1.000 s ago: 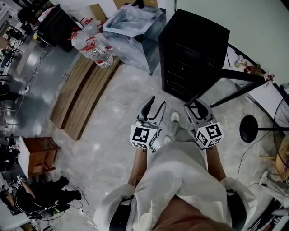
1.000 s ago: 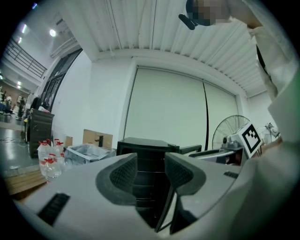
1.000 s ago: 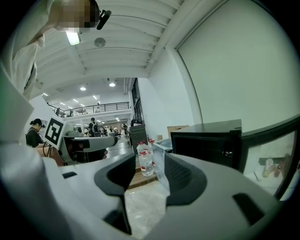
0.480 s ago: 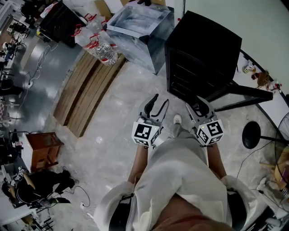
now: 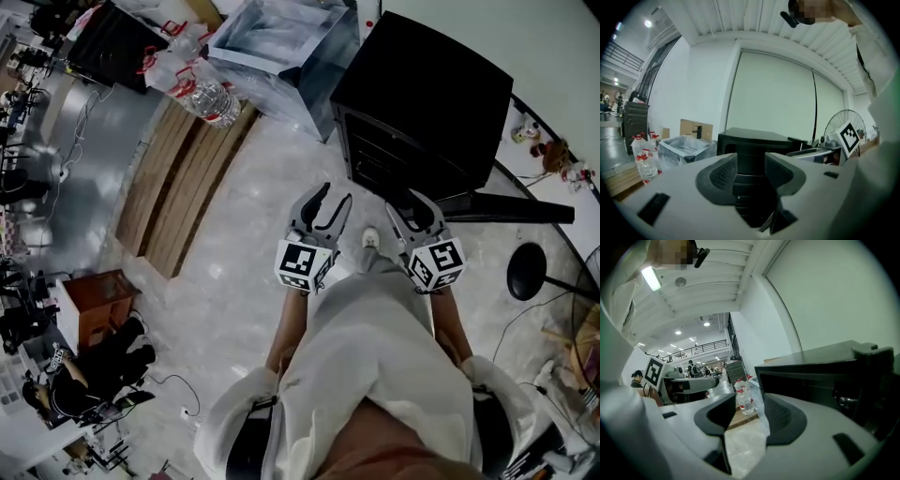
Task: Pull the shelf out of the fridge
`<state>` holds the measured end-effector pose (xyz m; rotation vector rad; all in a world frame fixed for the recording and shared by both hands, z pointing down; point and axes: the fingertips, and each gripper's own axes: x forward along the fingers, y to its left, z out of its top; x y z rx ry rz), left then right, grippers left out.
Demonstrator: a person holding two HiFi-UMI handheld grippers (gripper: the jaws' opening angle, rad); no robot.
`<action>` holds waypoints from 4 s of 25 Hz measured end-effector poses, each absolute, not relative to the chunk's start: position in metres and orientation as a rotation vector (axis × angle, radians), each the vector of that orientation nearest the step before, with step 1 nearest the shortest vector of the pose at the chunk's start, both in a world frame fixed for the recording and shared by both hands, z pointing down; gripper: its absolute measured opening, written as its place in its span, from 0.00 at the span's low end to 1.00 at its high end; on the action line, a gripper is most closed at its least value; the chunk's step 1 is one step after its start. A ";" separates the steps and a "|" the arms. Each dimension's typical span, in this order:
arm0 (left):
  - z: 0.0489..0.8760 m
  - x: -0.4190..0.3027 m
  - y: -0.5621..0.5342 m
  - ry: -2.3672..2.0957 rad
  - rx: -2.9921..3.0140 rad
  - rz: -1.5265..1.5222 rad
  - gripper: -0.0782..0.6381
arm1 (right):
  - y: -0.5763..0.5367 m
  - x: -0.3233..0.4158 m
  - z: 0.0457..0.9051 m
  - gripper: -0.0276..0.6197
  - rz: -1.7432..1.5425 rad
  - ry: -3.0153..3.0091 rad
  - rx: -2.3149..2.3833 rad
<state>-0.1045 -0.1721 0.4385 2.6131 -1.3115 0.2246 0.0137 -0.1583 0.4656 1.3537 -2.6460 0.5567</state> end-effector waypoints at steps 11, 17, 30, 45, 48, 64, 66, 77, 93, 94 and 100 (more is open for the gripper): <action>0.482 -0.081 -0.215 -1.229 2.542 0.314 0.37 | -0.189 0.023 0.507 0.34 0.729 -2.609 1.344; 0.501 -0.065 -0.230 -1.161 2.526 0.338 0.37 | -0.195 0.037 0.526 0.34 0.829 -2.562 1.412; 0.543 -0.051 -0.254 -0.923 2.517 0.334 0.37 | -0.194 0.053 0.556 0.34 0.984 -2.364 1.775; 0.581 -0.040 -0.262 -0.623 2.472 0.269 0.37 | -0.185 0.059 0.581 0.35 1.098 -2.133 2.242; 0.589 -0.034 -0.264 -0.602 2.443 0.253 0.37 | -0.185 0.061 0.588 0.35 1.148 -2.118 2.292; 0.611 -0.005 -0.277 -0.593 2.365 0.174 0.40 | -0.206 0.084 0.616 0.37 1.326 -2.131 2.449; 0.614 -0.004 -0.280 -0.605 2.351 0.161 0.40 | -0.210 0.085 0.619 0.38 1.343 -2.144 2.444; 0.629 0.004 -0.293 -0.639 2.273 0.105 0.44 | -0.228 0.101 0.633 0.43 1.482 -2.186 2.502; 0.632 0.021 -0.320 -0.677 2.242 0.006 0.45 | -0.248 0.120 0.644 0.44 1.474 -2.190 2.597; 0.632 0.023 -0.321 -0.677 2.242 -0.003 0.45 | -0.250 0.120 0.644 0.44 1.455 -2.193 2.597; 0.633 0.033 -0.328 -0.671 2.250 -0.039 0.45 | -0.260 0.123 0.642 0.44 1.384 -2.233 2.612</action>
